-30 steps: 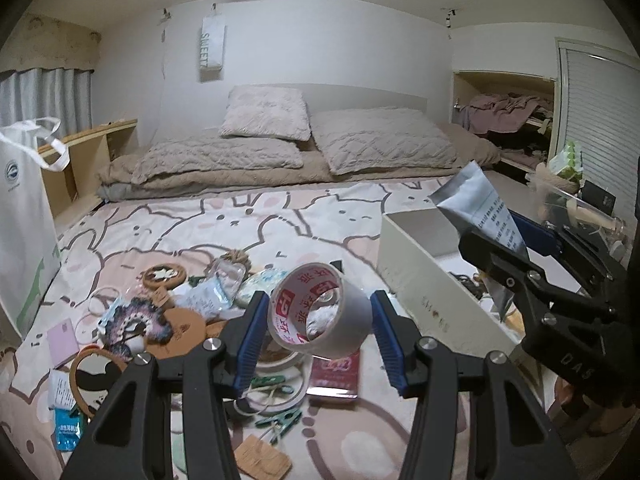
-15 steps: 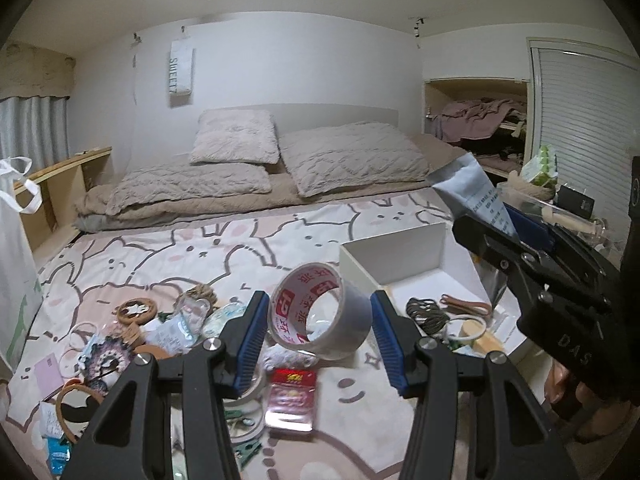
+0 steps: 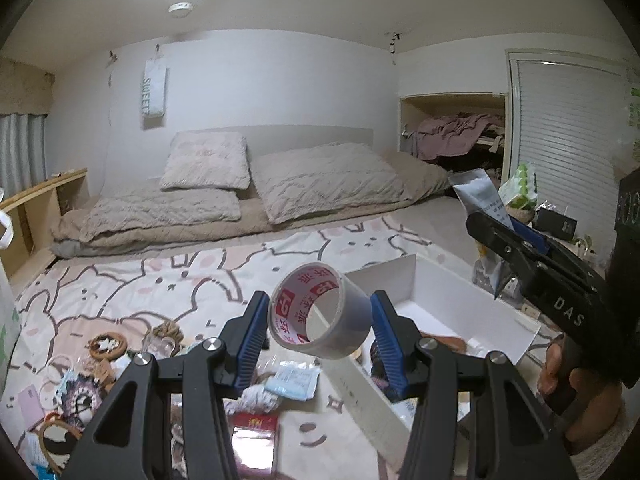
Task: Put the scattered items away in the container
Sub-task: 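Carry the sachet and tape roll with both tools over the white box, then open the right tool to drop the white sachet into the box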
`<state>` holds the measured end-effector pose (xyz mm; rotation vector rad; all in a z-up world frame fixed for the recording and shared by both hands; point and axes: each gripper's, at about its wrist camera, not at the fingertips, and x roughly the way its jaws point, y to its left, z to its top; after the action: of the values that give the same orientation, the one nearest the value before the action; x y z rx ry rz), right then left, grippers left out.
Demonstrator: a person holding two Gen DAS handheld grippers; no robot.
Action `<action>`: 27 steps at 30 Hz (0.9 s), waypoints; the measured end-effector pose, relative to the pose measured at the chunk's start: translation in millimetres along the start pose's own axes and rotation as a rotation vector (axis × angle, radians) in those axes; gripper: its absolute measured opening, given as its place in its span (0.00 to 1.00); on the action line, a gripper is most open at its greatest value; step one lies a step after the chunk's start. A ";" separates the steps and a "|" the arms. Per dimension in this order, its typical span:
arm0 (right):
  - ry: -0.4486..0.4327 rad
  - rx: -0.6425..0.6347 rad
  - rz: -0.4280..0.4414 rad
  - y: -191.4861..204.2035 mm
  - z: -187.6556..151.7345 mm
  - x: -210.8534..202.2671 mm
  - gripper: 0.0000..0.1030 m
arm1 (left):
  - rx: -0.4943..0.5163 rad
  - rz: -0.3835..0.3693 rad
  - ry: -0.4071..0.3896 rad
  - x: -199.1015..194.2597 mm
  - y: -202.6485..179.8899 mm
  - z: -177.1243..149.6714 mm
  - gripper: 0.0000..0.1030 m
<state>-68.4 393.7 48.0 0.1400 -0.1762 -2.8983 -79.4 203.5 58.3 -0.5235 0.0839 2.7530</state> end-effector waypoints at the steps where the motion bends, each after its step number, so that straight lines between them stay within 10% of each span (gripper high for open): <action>1: 0.000 0.007 -0.008 -4.4 3.7 1.0 0.51 | 0.003 -0.008 -0.002 2.4 -2.9 3.3 0.50; 17: 0.141 0.293 -0.129 -78.6 28.4 52.5 0.51 | 0.049 -0.112 0.055 65.1 -48.7 51.2 0.50; 27: 0.297 0.198 -0.206 -104.2 8.0 77.6 0.51 | 0.096 -0.097 0.147 117.7 -67.7 37.9 0.50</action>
<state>-167.9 476.7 36.1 0.6546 -0.4163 -3.0083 -172.7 308.8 50.8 -0.6848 0.2189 2.5982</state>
